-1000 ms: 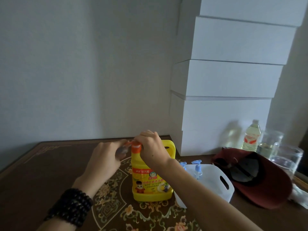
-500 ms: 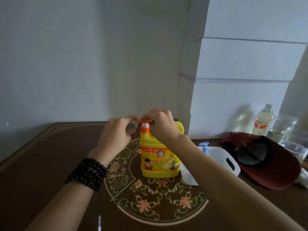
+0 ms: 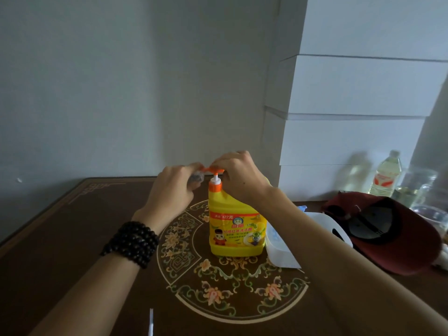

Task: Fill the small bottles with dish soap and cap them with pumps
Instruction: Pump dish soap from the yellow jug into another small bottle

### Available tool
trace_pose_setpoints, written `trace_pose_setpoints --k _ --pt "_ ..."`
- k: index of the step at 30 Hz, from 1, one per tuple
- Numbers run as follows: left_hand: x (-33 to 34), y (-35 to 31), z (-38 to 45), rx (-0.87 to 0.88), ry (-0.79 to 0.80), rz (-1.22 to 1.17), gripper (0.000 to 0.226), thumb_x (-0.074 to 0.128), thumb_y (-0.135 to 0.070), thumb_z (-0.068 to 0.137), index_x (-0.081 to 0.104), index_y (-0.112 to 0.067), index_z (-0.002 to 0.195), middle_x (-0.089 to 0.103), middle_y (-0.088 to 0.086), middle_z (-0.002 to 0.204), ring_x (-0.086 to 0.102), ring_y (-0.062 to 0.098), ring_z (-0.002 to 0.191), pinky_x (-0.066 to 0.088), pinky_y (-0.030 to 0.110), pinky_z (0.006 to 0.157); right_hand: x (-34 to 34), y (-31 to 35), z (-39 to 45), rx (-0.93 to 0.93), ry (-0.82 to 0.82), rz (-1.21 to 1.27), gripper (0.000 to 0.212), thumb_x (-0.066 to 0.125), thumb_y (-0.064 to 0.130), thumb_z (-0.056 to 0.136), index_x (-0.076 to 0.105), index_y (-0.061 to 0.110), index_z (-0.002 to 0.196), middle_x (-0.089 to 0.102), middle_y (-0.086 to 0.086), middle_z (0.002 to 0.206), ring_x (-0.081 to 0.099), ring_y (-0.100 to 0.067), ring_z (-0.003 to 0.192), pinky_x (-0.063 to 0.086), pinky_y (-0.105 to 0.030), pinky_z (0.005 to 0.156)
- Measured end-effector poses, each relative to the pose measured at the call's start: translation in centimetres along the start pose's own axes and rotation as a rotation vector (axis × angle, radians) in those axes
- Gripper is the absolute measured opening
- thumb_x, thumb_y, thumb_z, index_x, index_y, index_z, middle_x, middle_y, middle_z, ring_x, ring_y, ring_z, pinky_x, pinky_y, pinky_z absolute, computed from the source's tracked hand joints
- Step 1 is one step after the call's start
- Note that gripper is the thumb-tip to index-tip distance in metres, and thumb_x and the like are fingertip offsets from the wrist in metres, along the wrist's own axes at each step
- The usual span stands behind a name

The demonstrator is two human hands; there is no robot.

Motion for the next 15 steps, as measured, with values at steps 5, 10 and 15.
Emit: trace_pose_setpoints --k 5,10,15 --pt "0.7 0.3 -0.3 0.006 -0.025 0.024 0.021 0.072 -0.002 0.087 0.072 -0.019 0.099 0.076 -0.004 0.084 0.073 0.02 0.08 0.051 0.025 0.064 0.3 -0.5 -0.7 0.089 -0.143 0.105 0.021 0.064 -0.002 0.074 0.076 0.009 0.087 0.074 -0.004 0.088 0.065 -0.025 0.087 0.046 -0.039 0.083" --pt "1.6 0.3 -1.3 0.022 0.024 0.019 0.022 0.073 -0.003 0.087 0.073 -0.018 0.102 0.076 -0.005 0.084 0.073 0.015 0.078 0.057 0.028 0.065 1.7 -0.8 -2.0 0.146 -0.174 0.127 0.015 0.056 0.002 0.077 0.07 0.006 0.074 0.069 -0.004 0.077 0.062 -0.026 0.079 0.042 -0.042 0.08" --pt "0.7 0.1 -0.6 -0.003 0.015 -0.005 0.02 0.071 -0.003 0.088 0.071 -0.018 0.101 0.076 -0.003 0.086 0.073 0.019 0.082 0.06 0.036 0.069 0.7 0.1 -1.6 0.097 -0.137 0.092 0.02 0.061 0.001 0.079 0.072 0.011 0.092 0.07 -0.002 0.092 0.061 -0.023 0.091 0.041 -0.036 0.083"
Point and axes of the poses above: each hand's wrist, its own z-axis towards the middle knuckle, its own x-axis out of the palm, y = z × x, the point moved 9 cm from there along z, towards the middle knuckle
